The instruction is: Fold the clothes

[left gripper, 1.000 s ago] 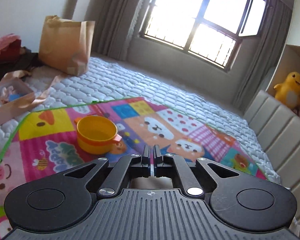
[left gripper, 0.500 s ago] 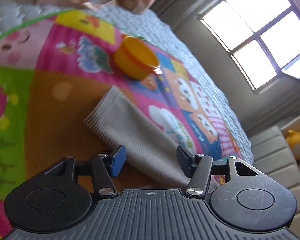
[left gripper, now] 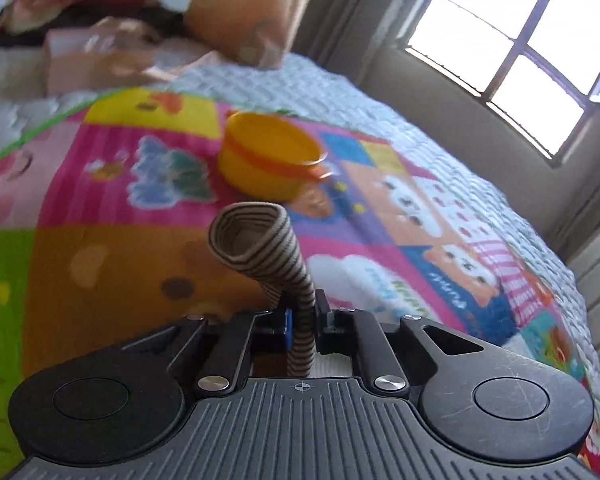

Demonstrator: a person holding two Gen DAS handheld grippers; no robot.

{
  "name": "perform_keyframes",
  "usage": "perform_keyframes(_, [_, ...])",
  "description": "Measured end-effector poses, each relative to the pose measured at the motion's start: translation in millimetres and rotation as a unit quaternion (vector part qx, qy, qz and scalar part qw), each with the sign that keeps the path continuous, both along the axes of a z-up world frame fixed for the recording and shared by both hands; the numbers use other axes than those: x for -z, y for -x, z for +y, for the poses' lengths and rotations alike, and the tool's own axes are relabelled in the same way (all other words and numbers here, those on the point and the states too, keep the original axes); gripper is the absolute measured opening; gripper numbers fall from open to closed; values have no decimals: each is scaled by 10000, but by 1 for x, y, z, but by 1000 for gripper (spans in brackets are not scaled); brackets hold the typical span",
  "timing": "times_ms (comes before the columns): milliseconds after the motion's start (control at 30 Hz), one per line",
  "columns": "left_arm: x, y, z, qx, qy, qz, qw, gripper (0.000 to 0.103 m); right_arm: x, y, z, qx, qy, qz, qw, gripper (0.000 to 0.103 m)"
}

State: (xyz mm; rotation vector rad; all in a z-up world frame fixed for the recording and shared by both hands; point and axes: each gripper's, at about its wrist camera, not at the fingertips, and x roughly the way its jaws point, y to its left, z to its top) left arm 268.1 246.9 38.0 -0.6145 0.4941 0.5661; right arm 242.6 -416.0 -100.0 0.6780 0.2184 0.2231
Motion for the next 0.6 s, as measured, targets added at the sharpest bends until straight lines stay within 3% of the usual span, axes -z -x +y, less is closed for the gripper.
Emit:
perform_keyframes(133, [-60, -29, -53, 831, -251, -556, 9947, 9, 1, -1, -1, -11, -52, -6, 10000, 83])
perform_keyframes(267, [-97, -53, -126, 1798, -423, -960, 9781, 9, 2, -1, -3, -22, -105, -12, 9999, 83])
perform_keyframes(367, [-100, -72, -177, 2439, -391, -1013, 9637, 9, 3, -2, -3, -31, -144, -16, 9999, 83])
perform_keyframes(500, [-75, -97, -228, 3065, -113, -823, 9482, 10, 4, -1, -5, -36, -215, -19, 9998, 84])
perform_keyframes(600, [-49, -106, -248, 3461, 79, -739, 9352, 19, 4, -1, -6, -48, -263, -19, 9996, 84])
